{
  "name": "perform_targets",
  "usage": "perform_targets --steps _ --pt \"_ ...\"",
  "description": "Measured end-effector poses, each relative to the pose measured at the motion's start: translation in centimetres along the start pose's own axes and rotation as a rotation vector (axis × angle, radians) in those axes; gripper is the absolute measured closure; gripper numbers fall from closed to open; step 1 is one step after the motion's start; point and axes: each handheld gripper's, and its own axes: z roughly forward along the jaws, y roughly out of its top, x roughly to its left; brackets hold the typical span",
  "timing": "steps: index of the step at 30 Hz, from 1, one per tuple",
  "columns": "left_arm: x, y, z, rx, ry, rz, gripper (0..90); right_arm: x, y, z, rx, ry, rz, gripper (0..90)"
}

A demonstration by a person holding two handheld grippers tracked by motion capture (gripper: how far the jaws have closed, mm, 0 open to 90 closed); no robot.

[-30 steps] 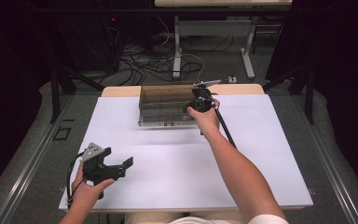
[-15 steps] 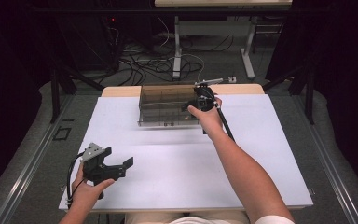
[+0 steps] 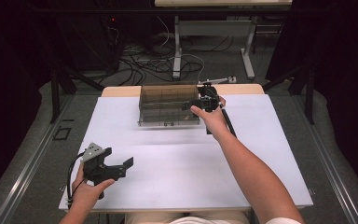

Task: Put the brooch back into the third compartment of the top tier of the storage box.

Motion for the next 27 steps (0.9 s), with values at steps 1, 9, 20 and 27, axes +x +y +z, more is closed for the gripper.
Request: perform_targets --steps 1,9,20,27 --pt "0.0 0.0 0.0 -0.001 0.001 0.000 0.4 0.1 0.0 -0.1 -0.010 0.000 0.003 33.7" --pt "0.0 0.0 0.0 -0.001 0.002 0.000 0.4 0.4 -0.2 -0.8 -0.037 -0.018 -0.016 26.6" --pt "0.0 0.0 0.0 0.000 -0.002 0.001 0.4 2.1 -1.2 -2.2 -0.029 0.001 -0.085 26.5" --pt "0.0 0.0 0.0 -0.004 -0.001 -0.002 0.4 2.8 -2.0 -3.2 -0.038 0.025 -0.114 24.3"
